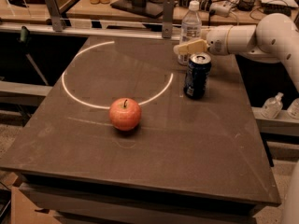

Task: Knock blue plastic bottle over

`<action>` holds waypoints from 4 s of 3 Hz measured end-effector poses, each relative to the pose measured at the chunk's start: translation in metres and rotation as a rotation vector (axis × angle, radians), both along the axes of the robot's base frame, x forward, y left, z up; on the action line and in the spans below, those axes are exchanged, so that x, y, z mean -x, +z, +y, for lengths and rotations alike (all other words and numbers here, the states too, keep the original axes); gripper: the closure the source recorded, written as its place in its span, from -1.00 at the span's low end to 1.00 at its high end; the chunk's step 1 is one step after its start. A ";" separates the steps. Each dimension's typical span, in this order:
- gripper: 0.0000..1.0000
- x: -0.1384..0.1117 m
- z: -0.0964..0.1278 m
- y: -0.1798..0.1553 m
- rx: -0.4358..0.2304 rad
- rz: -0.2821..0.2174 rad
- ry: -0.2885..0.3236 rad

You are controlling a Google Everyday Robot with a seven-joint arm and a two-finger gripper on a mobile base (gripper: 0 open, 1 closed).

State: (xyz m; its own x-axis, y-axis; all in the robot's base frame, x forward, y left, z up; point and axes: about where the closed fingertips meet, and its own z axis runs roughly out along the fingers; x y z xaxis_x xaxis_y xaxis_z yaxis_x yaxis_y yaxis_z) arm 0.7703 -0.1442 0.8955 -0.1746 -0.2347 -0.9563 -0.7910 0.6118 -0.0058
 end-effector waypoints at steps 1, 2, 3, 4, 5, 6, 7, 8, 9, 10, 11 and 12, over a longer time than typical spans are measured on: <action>-0.05 0.000 0.010 0.005 -0.006 -0.008 0.018; 0.41 -0.005 0.019 0.030 0.115 -0.050 0.063; 0.98 -0.004 0.005 0.065 0.435 -0.120 0.118; 1.00 -0.002 0.001 0.069 0.696 -0.170 0.198; 1.00 0.010 0.002 0.060 0.932 -0.199 0.324; 1.00 0.034 0.007 0.028 1.104 -0.179 0.514; 1.00 0.054 0.012 0.001 1.192 -0.150 0.628; 0.48 0.065 0.020 -0.024 1.247 -0.122 0.704; 0.03 0.070 0.025 -0.036 1.285 -0.121 0.721; -0.45 0.079 0.030 -0.041 1.293 -0.109 0.720; -0.92 0.085 0.035 -0.036 1.281 -0.104 0.708; -1.00 0.085 0.037 -0.024 1.258 -0.092 0.695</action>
Offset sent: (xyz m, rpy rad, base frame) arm 0.0209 -0.0146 0.0858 -0.4140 -0.1361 0.1243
